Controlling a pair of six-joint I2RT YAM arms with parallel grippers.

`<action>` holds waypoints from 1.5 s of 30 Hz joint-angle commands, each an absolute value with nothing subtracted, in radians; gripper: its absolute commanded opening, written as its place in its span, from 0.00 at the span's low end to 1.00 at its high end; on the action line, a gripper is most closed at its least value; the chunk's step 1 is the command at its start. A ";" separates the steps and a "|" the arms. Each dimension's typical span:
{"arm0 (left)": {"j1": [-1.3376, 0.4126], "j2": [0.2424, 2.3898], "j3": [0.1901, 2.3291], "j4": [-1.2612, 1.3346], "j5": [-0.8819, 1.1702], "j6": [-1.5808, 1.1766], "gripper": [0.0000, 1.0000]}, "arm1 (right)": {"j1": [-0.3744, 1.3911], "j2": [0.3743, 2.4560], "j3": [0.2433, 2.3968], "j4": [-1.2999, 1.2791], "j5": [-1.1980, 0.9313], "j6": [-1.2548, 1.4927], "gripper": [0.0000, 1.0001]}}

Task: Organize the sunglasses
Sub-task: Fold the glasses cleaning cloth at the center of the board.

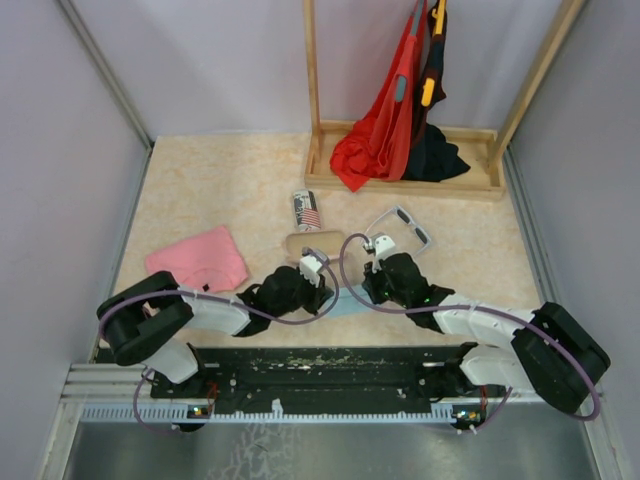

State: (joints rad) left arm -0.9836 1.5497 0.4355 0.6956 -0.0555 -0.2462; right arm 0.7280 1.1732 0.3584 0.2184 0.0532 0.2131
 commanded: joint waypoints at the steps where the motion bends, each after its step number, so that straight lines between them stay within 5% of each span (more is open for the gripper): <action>1: -0.982 1.538 0.421 0.720 -0.026 -0.256 0.16 | 0.723 1.157 0.368 0.207 0.030 0.258 0.12; 6: -0.984 1.523 0.415 0.708 -0.014 -0.263 0.21 | 0.722 1.115 0.364 0.172 0.052 0.285 0.26; 21: -1.022 1.414 0.336 0.666 -0.022 -0.379 0.41 | 0.723 0.946 0.363 -0.043 0.185 0.483 0.32; 27: -1.019 1.365 0.386 0.506 -0.218 -0.468 0.43 | 0.722 1.057 0.452 -0.139 0.157 0.552 0.32; 45: -1.019 1.376 0.410 0.477 -0.232 -0.454 0.43 | 0.731 1.194 0.503 -0.142 0.090 0.594 0.28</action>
